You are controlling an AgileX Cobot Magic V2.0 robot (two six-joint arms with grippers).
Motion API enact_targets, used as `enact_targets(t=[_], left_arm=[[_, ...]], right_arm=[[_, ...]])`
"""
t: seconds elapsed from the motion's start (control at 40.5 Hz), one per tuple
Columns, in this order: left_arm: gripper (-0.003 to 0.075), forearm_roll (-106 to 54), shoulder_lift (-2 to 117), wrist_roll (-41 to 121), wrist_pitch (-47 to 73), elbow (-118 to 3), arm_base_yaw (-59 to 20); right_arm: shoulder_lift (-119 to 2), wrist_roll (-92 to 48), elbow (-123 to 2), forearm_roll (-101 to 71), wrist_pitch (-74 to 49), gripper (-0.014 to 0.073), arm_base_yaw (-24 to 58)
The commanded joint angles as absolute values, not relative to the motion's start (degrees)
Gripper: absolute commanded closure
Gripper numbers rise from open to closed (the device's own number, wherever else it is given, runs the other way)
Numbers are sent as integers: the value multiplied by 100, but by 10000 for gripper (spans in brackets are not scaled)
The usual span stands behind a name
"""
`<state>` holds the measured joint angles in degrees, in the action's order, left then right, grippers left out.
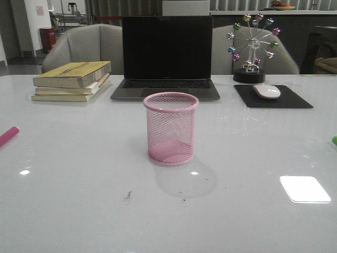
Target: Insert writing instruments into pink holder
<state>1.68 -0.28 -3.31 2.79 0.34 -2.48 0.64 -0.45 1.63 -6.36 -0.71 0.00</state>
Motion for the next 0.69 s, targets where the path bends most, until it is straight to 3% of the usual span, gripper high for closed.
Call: enact_targets(t=[0.0, 0.321, 0.667], left_arm=[[629, 130, -134, -360, -210, 47, -277], [629, 140, -134, -360, -678, -334, -291], [629, 140, 558, -360, 961, -2732, -291]], right_arm=[[175, -95, 134, -611, 383, 538, -17], [175, -95, -323, -611, 152, 538, -11], [-349, -101, -2687, -349, -1416, 538, -11]])
